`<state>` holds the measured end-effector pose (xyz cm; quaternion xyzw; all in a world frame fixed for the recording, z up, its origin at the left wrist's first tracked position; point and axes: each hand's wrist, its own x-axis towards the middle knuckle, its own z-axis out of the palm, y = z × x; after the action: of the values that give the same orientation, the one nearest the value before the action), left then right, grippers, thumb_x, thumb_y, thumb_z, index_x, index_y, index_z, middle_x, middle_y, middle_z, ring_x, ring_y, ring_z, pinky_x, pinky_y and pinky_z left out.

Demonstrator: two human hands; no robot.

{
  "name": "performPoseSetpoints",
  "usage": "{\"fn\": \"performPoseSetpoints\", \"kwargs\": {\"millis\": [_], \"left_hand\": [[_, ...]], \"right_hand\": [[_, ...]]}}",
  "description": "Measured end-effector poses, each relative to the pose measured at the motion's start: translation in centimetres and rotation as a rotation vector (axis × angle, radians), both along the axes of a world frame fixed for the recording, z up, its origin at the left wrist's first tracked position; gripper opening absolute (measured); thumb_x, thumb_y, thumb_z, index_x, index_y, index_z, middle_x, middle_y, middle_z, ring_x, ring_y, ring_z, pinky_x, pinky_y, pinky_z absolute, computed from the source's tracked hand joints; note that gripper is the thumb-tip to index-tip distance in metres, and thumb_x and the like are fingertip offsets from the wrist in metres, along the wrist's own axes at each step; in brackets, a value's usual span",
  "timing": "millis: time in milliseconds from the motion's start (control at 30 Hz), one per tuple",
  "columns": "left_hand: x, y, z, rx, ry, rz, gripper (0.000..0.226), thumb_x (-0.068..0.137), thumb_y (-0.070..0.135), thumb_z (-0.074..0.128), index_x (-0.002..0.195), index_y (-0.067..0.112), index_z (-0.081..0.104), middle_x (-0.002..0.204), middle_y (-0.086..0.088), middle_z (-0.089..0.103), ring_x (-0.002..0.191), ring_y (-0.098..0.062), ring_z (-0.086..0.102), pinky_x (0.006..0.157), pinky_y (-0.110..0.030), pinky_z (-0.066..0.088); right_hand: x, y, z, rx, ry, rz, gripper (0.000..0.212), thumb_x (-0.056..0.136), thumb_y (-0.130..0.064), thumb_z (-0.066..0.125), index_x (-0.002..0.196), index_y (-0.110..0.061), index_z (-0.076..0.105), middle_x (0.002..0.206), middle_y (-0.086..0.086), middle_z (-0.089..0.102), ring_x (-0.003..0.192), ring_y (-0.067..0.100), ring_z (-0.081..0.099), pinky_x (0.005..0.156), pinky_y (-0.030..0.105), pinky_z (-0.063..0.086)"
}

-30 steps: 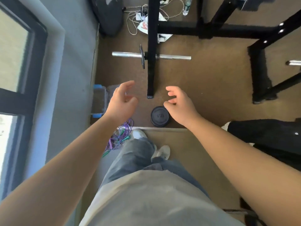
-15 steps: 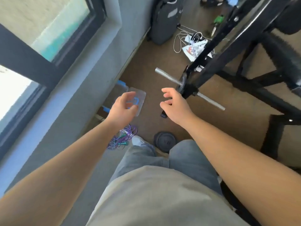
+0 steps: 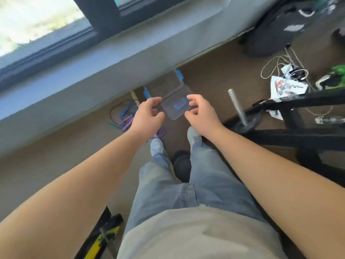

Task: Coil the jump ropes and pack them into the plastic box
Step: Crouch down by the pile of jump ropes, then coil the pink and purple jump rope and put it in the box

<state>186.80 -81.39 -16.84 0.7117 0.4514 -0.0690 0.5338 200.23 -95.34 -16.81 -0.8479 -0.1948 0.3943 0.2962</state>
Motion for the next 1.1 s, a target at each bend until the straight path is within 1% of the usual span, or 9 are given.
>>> {"fn": "performPoseSetpoints", "kwargs": {"millis": [67, 200, 333, 500, 633, 800, 933, 1000, 1100], "left_hand": [[0.5, 0.0, -2.2, 0.006, 0.033, 0.104, 0.05, 0.089, 0.017, 0.053, 0.137, 0.029, 0.053, 0.134, 0.005, 0.055, 0.112, -0.008, 0.059, 0.097, -0.032, 0.048], [0.9, 0.6, -9.3, -0.029, 0.095, 0.284, 0.048, 0.09, 0.016, 0.052, 0.136, 0.028, 0.053, 0.13, 0.006, 0.058, 0.108, -0.007, 0.059, 0.083, -0.023, 0.047], [-0.4, 1.6, -18.7, -0.055, 0.186, 0.386, 0.049, 0.089, 0.015, 0.052, 0.137, 0.026, 0.053, 0.13, 0.006, 0.059, 0.111, -0.012, 0.059, 0.095, -0.03, 0.047], [-3.0, 3.4, -32.1, -0.054, 0.255, 0.476, 0.046, 0.09, 0.015, 0.054, 0.135, 0.024, 0.055, 0.125, 0.011, 0.058, 0.102, -0.009, 0.056, 0.087, -0.022, 0.037], [-5.3, 5.5, -43.5, -0.052, 0.292, 0.502, 0.046, 0.089, 0.014, 0.053, 0.134, 0.02, 0.055, 0.13, 0.004, 0.059, 0.106, -0.016, 0.06, 0.093, -0.029, 0.047], [-7.9, 7.9, -54.9, 0.018, 0.341, 0.492, 0.048, 0.087, 0.014, 0.055, 0.134, 0.016, 0.056, 0.135, -0.006, 0.059, 0.122, -0.023, 0.056, 0.102, -0.028, 0.039], [-10.1, 11.2, -62.1, 0.18, 0.341, 0.424, 0.054, 0.078, 0.023, 0.048, 0.131, 0.022, 0.057, 0.134, -0.007, 0.057, 0.119, -0.029, 0.056, 0.101, -0.043, 0.045], [-11.0, 12.8, -64.6, 0.247, 0.398, 0.298, 0.055, 0.081, 0.015, 0.053, 0.135, 0.021, 0.053, 0.136, -0.01, 0.053, 0.123, -0.033, 0.051, 0.101, -0.046, 0.045], [-12.0, 14.5, -66.9, 0.252, 0.555, 0.062, 0.072, 0.08, 0.015, 0.062, 0.147, 0.023, 0.037, 0.144, -0.01, 0.043, 0.133, -0.035, 0.041, 0.106, -0.052, 0.038]], "right_hand": [[1.2, 1.2, -2.4, -0.028, 0.023, 0.1, 0.049, 0.093, -0.017, 0.059, 0.14, -0.026, 0.047, 0.125, -0.003, 0.051, 0.1, 0.014, 0.059, 0.088, 0.027, 0.047], [3.0, 4.6, -9.9, -0.074, 0.043, 0.291, 0.049, 0.093, -0.018, 0.058, 0.14, -0.025, 0.047, 0.124, -0.002, 0.05, 0.096, 0.014, 0.058, 0.087, 0.027, 0.046], [2.7, 8.4, -20.1, -0.108, 0.09, 0.421, 0.049, 0.093, -0.019, 0.058, 0.14, -0.026, 0.046, 0.125, -0.002, 0.049, 0.096, 0.015, 0.058, 0.082, 0.026, 0.042], [0.0, 12.9, -34.9, -0.135, 0.109, 0.541, 0.052, 0.091, -0.02, 0.06, 0.141, -0.025, 0.047, 0.128, 0.002, 0.052, 0.1, 0.017, 0.057, 0.085, 0.028, 0.043], [-2.6, 16.2, -46.3, -0.171, 0.095, 0.621, 0.052, 0.09, -0.022, 0.061, 0.141, -0.024, 0.047, 0.128, 0.005, 0.051, 0.102, 0.019, 0.057, 0.089, 0.031, 0.045], [-4.6, 19.5, -57.0, -0.209, 0.016, 0.745, 0.054, 0.089, -0.026, 0.058, 0.142, -0.023, 0.045, 0.13, 0.008, 0.05, 0.117, 0.028, 0.053, 0.1, 0.041, 0.047], [-6.2, 21.3, -63.5, -0.25, -0.092, 0.872, 0.06, 0.088, -0.025, 0.057, 0.146, -0.019, 0.042, 0.137, 0.014, 0.05, 0.127, 0.036, 0.043, 0.105, 0.041, 0.037], [-6.8, 21.9, -65.5, -0.231, -0.113, 0.908, 0.067, 0.088, -0.024, 0.059, 0.15, -0.018, 0.036, 0.151, 0.015, 0.038, 0.138, 0.037, 0.035, 0.112, 0.041, 0.033], [-7.5, 22.5, -67.3, -0.195, -0.069, 0.951, 0.079, 0.088, -0.022, 0.06, 0.157, -0.026, 0.022, 0.167, 0.009, 0.007, 0.147, 0.035, 0.029, 0.113, 0.041, 0.036]]}}
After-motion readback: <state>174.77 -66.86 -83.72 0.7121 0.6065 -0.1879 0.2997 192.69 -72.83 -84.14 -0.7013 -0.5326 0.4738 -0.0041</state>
